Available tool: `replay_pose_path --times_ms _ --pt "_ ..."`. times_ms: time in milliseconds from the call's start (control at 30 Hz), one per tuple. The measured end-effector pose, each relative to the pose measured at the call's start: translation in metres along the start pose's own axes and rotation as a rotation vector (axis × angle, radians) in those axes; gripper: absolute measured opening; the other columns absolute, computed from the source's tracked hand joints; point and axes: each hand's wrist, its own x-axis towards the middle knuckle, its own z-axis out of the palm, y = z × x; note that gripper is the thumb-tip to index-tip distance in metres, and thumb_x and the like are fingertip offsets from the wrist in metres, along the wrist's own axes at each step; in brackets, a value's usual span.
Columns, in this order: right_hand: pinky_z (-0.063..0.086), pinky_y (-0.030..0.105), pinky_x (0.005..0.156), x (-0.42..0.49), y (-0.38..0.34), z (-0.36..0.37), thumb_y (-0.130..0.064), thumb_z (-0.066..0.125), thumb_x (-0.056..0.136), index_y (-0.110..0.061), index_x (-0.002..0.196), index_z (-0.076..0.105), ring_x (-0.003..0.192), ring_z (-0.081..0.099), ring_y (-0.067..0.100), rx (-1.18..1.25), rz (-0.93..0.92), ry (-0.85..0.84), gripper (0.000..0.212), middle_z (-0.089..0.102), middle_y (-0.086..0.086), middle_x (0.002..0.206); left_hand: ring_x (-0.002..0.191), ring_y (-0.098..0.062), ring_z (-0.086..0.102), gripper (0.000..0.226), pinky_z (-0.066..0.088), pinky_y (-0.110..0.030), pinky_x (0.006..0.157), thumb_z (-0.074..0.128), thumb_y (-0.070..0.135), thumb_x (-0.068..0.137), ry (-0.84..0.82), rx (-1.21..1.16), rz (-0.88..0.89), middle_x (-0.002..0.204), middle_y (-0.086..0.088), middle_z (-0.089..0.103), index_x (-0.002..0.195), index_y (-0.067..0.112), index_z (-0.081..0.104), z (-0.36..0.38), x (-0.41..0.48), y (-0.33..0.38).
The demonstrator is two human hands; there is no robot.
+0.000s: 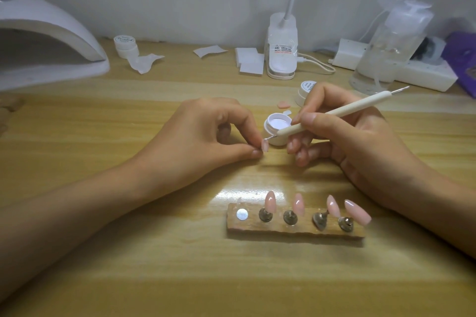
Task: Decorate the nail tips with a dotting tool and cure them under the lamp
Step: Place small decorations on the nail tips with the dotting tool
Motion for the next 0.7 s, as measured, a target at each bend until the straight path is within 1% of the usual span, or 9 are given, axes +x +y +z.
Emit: replay_pose_path --times_ms 200,467,700 --pt "0.052 0.025 0.053 0.0003 -0.0004 0.0002 -0.015 0.060 0.085 -0.021 0.068 0.060 0.059 0.062 0.021 -0.004 0.000 -0.008 0.018 0.066 0.011 0.067 0.060 -0.020 0.043 0.010 0.039 -0.025 0.058 0.080 0.027 0.073 0.000 -0.002 0.004 0.074 0.008 0.061 0.071 0.033 0.072 0.0005 -0.0001 -0.0006" --pt "0.052 0.024 0.053 -0.0001 -0.0014 -0.0004 -0.014 0.059 0.085 -0.020 0.069 0.060 0.059 0.062 0.020 -0.003 -0.001 -0.007 0.017 0.066 0.011 0.067 0.061 -0.020 0.043 0.010 0.039 -0.028 0.059 0.081 0.025 0.073 0.003 -0.007 -0.001 0.074 0.010 0.061 0.072 0.032 0.073 0.0002 0.0002 -0.0003" --pt "0.052 0.025 0.053 -0.0001 -0.0020 -0.0003 -0.016 0.058 0.086 -0.023 0.069 0.059 0.060 0.062 0.019 0.019 -0.027 0.005 0.018 0.067 0.008 0.069 0.060 -0.020 0.042 0.012 0.038 -0.026 0.058 0.082 0.023 0.073 0.008 0.000 0.004 0.073 0.013 0.059 0.072 0.032 0.073 0.0002 -0.0003 -0.0004"
